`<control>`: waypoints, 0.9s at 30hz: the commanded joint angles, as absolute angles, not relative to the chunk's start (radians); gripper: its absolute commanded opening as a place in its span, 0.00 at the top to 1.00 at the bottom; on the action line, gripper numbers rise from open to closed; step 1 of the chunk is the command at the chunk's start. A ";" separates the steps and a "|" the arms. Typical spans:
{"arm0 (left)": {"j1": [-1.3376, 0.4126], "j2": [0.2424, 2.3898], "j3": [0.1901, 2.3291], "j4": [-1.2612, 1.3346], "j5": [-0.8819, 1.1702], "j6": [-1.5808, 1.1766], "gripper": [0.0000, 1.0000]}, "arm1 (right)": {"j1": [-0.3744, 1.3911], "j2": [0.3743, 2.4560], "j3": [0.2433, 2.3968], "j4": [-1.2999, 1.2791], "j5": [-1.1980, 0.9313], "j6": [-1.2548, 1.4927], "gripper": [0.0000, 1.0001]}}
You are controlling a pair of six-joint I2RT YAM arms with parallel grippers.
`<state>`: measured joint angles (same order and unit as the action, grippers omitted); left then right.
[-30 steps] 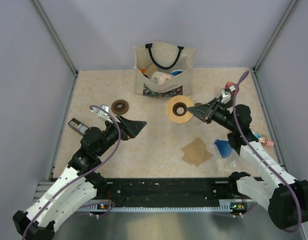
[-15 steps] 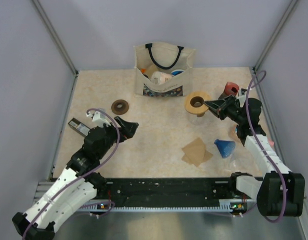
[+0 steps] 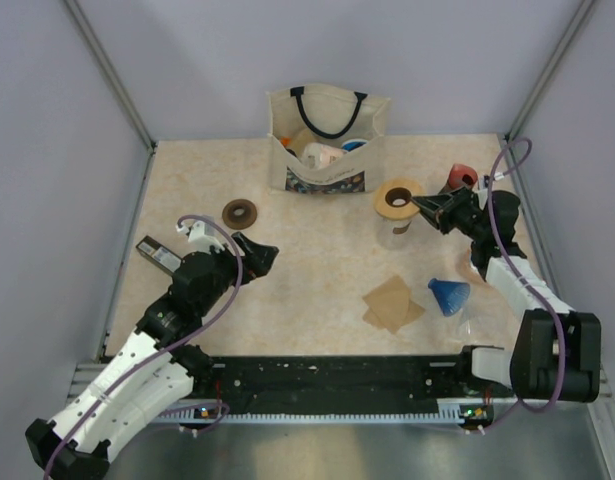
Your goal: Place the coffee filter in the dripper
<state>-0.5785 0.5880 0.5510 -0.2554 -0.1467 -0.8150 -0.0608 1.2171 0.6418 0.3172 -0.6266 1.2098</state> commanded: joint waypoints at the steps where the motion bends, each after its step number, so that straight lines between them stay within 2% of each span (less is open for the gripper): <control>1: -0.580 0.591 0.583 -0.215 -0.133 -0.808 0.01 | -0.087 1.258 0.666 0.466 -0.635 1.220 1.00; 19: -0.580 0.581 0.580 -0.239 -0.127 -0.808 0.01 | -0.087 1.359 0.574 0.610 -0.680 1.239 1.00; 25: -0.581 0.575 0.580 -0.238 -0.120 -0.808 0.01 | -0.089 1.376 0.568 0.618 -0.658 1.212 0.98; 27: -0.580 0.577 0.577 -0.238 -0.120 -0.810 0.01 | -0.089 1.370 0.569 0.586 -0.644 1.190 0.93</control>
